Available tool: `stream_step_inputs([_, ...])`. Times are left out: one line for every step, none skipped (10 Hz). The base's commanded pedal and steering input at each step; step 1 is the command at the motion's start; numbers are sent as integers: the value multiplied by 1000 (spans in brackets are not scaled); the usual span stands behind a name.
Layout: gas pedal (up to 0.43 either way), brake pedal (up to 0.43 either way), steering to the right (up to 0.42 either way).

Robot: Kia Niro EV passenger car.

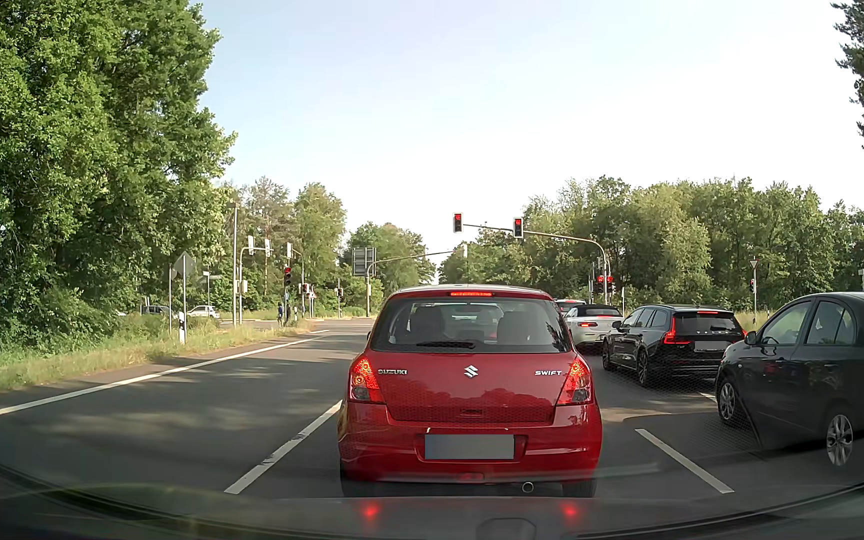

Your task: Follow the waypoints while adhering to traffic rules and regulations

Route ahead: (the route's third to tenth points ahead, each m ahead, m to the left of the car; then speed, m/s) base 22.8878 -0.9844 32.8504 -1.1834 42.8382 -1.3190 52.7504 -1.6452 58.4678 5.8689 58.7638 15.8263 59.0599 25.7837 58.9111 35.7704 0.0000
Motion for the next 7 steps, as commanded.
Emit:
stream_step_inputs([0,268,0])
stream_step_inputs([0,268,0])
stream_step_inputs([0,268,0])
stream_step_inputs([0,268,0])
stream_step_inputs([0,268,0])
stream_step_inputs([0,268,0])
stream_step_inputs([0,268,0])
